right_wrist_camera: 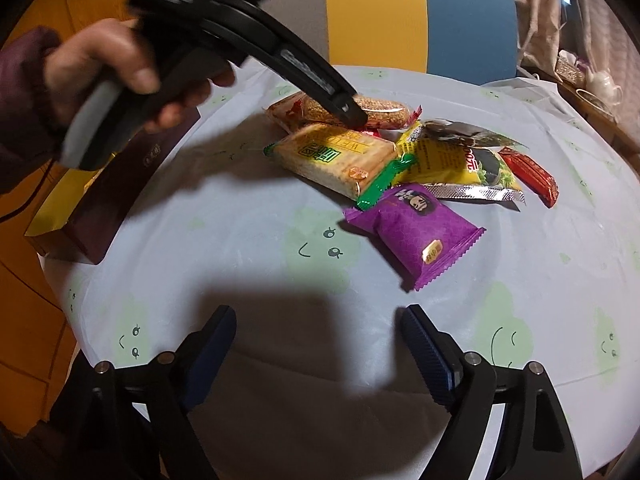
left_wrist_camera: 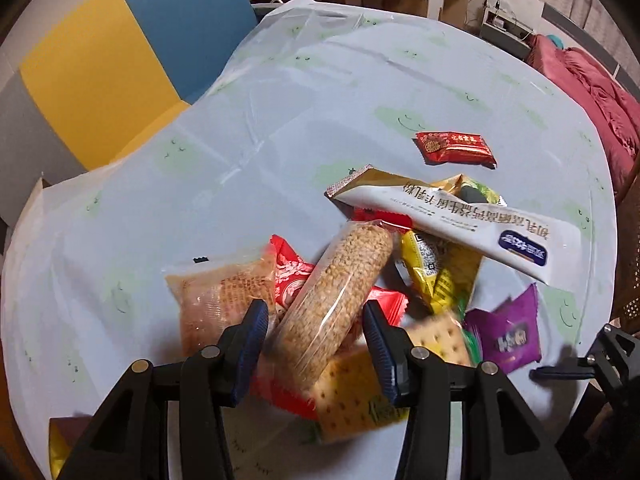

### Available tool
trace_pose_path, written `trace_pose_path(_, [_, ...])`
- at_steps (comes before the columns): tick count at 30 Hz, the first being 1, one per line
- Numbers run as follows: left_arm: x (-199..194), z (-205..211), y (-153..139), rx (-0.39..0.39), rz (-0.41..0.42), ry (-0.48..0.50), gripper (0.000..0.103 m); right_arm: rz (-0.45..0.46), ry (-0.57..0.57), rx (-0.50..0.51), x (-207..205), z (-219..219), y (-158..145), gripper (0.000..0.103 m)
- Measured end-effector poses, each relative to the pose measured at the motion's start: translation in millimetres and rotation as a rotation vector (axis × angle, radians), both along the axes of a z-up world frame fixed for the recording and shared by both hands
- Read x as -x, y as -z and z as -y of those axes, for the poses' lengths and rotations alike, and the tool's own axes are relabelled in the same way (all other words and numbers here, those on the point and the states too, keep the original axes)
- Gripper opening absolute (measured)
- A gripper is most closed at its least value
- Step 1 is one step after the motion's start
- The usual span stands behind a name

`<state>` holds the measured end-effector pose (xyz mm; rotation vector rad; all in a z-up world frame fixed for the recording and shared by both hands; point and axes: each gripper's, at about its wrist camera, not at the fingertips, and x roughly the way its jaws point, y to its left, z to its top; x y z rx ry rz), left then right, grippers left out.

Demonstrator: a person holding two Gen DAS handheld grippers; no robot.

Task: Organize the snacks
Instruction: 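Grasp the clear grain bar with red end using the left tool, then grasp the white stick packet with the right tool while the left tool lifts the grain bar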

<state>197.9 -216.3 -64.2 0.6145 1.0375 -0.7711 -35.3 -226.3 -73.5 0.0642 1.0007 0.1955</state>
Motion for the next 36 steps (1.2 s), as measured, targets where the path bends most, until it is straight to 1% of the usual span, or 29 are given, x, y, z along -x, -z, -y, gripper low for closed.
trace_pose_path(3, [0,-6,-1,0.054,-0.032,-0.032,0.037,0.004,0.001,0.001,3,1,-1,0.086])
trace_pose_path(6, [6,-18,-4,0.11,-0.022,-0.094,0.032,0.005,-0.005,0.013,1,-3,0,0.088])
trace_pose_path(7, [7,-26,-6,0.147,-0.04,-0.129,0.031,0.005,-0.006,0.018,1,-4,0,0.088])
trace_pose_path(8, [8,-31,-8,0.166,-0.045,-0.155,0.031,0.006,-0.006,0.021,0,-4,1,0.089])
trace_pose_path(13, [30,-63,-23,0.249,-0.004,-0.292,0.029,0.006,-0.008,0.04,-2,-6,3,0.089])
trace_pose_path(14, [36,-71,-25,0.254,0.004,-0.326,0.029,0.005,-0.008,0.038,-2,-6,3,0.089])
trace_pose_path(17, [59,-89,-24,0.232,0.044,-0.399,0.029,0.004,-0.008,0.035,-2,-6,2,0.089])
trace_pose_path(22, [101,-112,-17,0.209,0.062,-0.465,0.029,-0.009,0.013,0.006,-1,5,-1,0.088])
trace_pose_path(24, [118,-117,-12,0.191,0.07,-0.485,0.029,-0.014,0.031,0.007,-1,9,-3,0.088])
trace_pose_path(26, [133,-122,-7,0.19,0.064,-0.512,0.029,-0.017,0.05,0.005,2,13,-4,0.088])
trace_pose_path(31, [158,-128,14,0.167,0.055,-0.527,0.029,-0.017,0.128,0.004,7,38,-9,0.087])
trace_pose_path(33, [163,-128,15,0.169,0.082,-0.524,0.03,-0.014,0.171,-0.005,8,53,-14,0.085])
trace_pose_path(35, [163,-129,15,0.184,0.081,-0.52,0.03,-0.004,0.209,-0.005,7,66,-21,0.078])
trace_pose_path(36, [164,-130,16,0.191,0.084,-0.517,0.03,0.004,0.238,-0.011,4,77,-26,0.076])
